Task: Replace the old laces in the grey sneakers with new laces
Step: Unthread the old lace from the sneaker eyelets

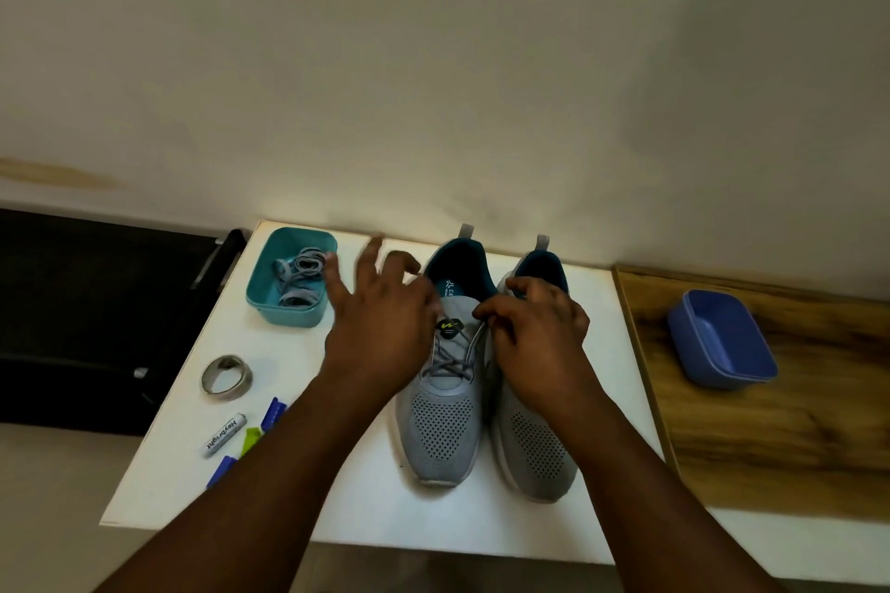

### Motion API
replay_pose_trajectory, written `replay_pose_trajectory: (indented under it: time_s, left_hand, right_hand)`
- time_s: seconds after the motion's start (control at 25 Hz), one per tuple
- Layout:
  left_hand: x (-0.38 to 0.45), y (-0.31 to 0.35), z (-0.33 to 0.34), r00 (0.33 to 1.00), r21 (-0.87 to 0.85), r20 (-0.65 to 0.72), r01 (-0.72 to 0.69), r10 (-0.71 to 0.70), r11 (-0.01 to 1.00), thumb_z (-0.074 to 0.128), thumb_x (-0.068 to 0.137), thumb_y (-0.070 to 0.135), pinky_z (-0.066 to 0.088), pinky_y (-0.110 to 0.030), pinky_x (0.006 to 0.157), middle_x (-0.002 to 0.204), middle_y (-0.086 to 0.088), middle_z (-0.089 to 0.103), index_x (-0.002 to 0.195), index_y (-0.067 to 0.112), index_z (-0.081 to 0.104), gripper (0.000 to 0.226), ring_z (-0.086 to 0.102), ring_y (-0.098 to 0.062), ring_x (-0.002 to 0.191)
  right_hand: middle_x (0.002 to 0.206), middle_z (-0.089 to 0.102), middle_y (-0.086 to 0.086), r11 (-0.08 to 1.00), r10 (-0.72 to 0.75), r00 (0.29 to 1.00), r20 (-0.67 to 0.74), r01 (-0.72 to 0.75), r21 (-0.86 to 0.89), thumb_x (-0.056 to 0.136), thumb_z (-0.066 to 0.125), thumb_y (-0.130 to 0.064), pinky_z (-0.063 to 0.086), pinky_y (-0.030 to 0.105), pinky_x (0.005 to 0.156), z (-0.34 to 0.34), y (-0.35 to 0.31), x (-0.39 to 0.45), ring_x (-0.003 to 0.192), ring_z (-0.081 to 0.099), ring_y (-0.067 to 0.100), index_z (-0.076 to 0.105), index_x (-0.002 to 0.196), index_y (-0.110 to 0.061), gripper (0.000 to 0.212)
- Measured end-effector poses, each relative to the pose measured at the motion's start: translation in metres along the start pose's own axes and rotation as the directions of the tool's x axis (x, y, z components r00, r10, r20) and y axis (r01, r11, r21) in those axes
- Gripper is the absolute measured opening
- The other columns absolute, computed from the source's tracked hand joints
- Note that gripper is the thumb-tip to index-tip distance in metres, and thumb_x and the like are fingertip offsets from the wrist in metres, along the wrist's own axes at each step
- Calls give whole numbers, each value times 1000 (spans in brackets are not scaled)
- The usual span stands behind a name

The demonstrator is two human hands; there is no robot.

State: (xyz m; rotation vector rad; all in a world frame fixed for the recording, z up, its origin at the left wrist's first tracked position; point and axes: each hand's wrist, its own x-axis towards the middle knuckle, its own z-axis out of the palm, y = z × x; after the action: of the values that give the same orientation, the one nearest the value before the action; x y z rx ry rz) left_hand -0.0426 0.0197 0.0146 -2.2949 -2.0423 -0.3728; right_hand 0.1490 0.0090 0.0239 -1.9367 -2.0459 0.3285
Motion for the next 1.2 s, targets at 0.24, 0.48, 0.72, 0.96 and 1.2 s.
replay_pose_trajectory:
  time_s: [0.24,0.48,0.72,0.96,1.2]
  left_hand:
    - [-8,-10,-6,964,-46,-81,248,-251,968,39,82,38,9,-73,114,142,-21,48,119,18,62,48,27,-46,145]
    - [-8,24,12,990,-98,37,-134,138,986,60,90,54,-7,-69,117,160,1,34,101,43,73,20,0,-36,155]
    - [1,-22,-10,946,33,-196,271,-260,962,52,98,30,20,-71,113,126,-9,59,111,16,66,24,38,-39,139]
    - [-9,6,6,987,-84,-104,111,-120,990,61,88,43,3,-70,117,159,-14,32,132,32,57,46,11,-43,152]
    - [-7,7,17,998,-209,8,-56,59,976,63,90,48,13,-59,118,152,1,44,118,40,64,29,26,-29,149]
  right_hand:
    - [151,45,-3,1000,6,1000,2,-6,-1,102,54,-29,13,44,120,-1,0,-2,148,26,22,69,118,-45,26]
    - [157,41,-1,1000,11,1000,16,-11,-23,104,54,-30,5,45,124,-3,-2,-2,154,17,25,69,122,-43,27]
    - [156,41,0,1000,5,1000,8,-5,-9,103,54,-30,4,46,123,-3,-4,-2,154,15,27,70,118,-44,26]
    - [158,39,-1,1000,21,1000,17,-21,-10,104,53,-32,4,47,123,-2,-5,-2,155,13,26,69,121,-44,26]
    - [160,35,-1,999,-4,1000,15,3,46,102,56,-37,6,49,124,0,-4,-3,155,11,25,67,125,-42,26]
